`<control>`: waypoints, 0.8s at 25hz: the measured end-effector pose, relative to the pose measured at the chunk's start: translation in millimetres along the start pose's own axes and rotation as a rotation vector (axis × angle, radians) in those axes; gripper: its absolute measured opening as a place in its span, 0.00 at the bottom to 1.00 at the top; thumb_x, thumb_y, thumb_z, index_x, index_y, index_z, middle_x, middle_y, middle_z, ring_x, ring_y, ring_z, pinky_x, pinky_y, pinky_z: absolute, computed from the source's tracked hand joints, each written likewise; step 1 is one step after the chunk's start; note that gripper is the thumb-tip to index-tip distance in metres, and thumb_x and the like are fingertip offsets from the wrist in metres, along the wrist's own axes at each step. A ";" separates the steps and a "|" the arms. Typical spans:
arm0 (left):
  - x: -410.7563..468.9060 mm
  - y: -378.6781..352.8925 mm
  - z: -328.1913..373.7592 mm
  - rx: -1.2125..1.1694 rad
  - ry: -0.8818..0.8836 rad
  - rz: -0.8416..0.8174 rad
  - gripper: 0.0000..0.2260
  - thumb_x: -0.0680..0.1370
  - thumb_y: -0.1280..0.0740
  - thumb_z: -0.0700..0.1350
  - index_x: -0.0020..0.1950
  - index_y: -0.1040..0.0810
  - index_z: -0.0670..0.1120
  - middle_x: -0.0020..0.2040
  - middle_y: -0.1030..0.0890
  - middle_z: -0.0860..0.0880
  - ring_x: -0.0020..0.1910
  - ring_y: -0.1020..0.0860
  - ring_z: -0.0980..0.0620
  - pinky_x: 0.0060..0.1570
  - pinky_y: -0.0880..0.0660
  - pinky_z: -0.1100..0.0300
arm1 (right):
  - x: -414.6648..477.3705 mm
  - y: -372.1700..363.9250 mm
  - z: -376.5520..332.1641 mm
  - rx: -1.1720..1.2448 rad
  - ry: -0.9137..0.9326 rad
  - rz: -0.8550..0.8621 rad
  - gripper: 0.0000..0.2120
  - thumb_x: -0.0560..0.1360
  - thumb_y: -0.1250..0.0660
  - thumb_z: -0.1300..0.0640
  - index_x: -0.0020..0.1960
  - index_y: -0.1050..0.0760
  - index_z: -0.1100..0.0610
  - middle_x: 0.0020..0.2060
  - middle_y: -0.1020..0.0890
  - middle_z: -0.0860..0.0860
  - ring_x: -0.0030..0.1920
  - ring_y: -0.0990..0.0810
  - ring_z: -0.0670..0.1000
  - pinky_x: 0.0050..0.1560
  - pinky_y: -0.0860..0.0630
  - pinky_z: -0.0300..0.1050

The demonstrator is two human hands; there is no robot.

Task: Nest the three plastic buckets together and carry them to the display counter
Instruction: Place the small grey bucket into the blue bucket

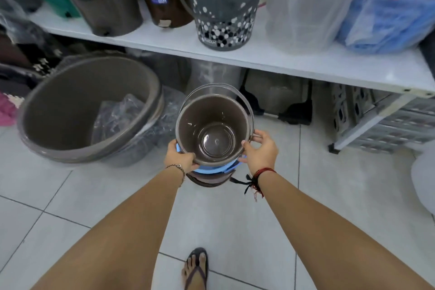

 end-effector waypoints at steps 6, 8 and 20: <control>116.9 -0.6 -46.7 0.127 0.117 -0.041 0.30 0.73 0.32 0.31 0.70 0.32 0.52 0.60 0.22 0.42 0.59 0.21 0.33 0.54 0.22 0.36 | 64.5 -64.4 86.5 -0.124 -0.129 0.053 0.18 0.73 0.29 0.66 0.62 0.25 0.58 0.47 0.19 0.52 0.43 0.17 0.55 0.45 0.16 0.57; 130.9 -0.1 -51.8 0.382 0.051 -0.045 0.30 0.73 0.30 0.38 0.73 0.32 0.49 0.62 0.24 0.43 0.60 0.22 0.36 0.59 0.22 0.46 | 76.5 -69.2 105.8 -0.195 -0.140 0.079 0.18 0.72 0.28 0.64 0.61 0.24 0.57 0.43 0.20 0.49 0.44 0.16 0.56 0.46 0.16 0.58; 140.3 -18.5 -149.3 -0.053 0.617 -0.022 0.61 0.57 0.28 0.72 0.80 0.54 0.50 0.80 0.43 0.43 0.77 0.41 0.37 0.71 0.41 0.34 | 124.4 -82.1 185.0 -0.312 -0.537 -0.061 0.43 0.64 0.24 0.41 0.71 0.36 0.58 0.65 0.26 0.57 0.63 0.24 0.58 0.64 0.25 0.57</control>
Point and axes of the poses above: each hand's wrist, its own x-axis towards the middle knuckle, its own y-axis out of the back of the hand, z = x × y, the point moved 7 cm from there along x, towards the middle knuckle
